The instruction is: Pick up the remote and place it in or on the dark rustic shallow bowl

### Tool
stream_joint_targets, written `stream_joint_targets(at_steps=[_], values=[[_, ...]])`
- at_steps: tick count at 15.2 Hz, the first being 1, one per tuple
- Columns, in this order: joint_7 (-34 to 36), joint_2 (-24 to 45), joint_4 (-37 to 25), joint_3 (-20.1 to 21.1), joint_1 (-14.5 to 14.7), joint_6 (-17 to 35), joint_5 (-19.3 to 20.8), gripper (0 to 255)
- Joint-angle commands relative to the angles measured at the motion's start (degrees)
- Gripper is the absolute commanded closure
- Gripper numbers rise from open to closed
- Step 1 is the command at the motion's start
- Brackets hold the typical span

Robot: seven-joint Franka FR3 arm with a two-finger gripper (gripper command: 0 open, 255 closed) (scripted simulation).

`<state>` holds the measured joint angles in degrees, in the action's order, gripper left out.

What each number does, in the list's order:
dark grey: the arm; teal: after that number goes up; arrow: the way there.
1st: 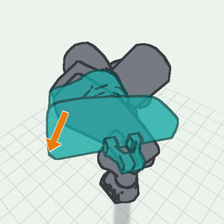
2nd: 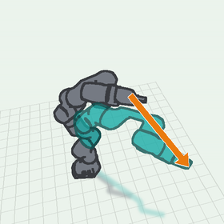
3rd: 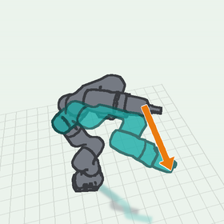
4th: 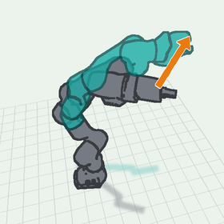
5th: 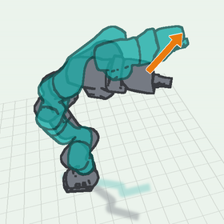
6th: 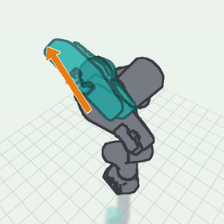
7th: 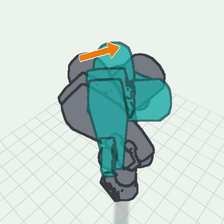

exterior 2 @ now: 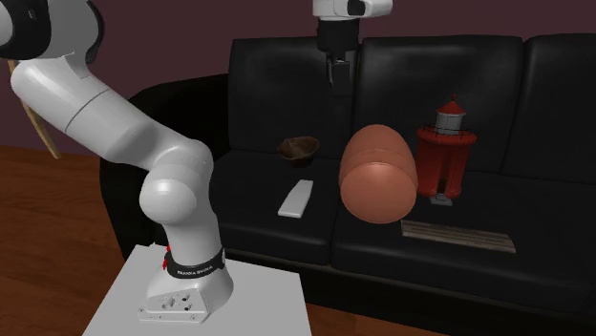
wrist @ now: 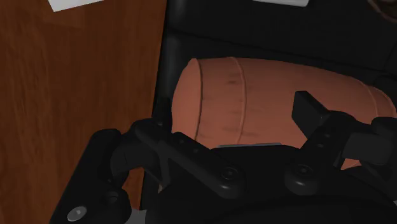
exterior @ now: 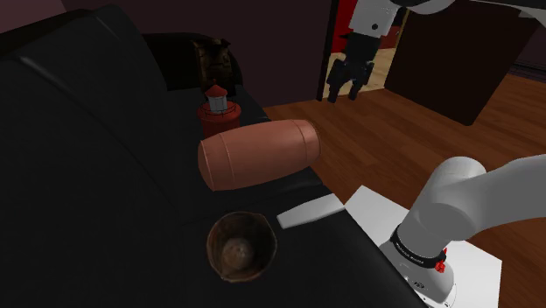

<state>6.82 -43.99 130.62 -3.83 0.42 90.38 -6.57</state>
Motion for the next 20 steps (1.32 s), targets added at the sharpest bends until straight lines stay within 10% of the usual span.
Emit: stream_joint_targets(at_steps=[1, 20], values=[[0.00, 0.00, 0.00, 0.00, 0.00, 0.00, 0.00, 0], [-35.38, 3.94, 26.49, 7.40, 21.57, 27.36, 3.11, 0]])
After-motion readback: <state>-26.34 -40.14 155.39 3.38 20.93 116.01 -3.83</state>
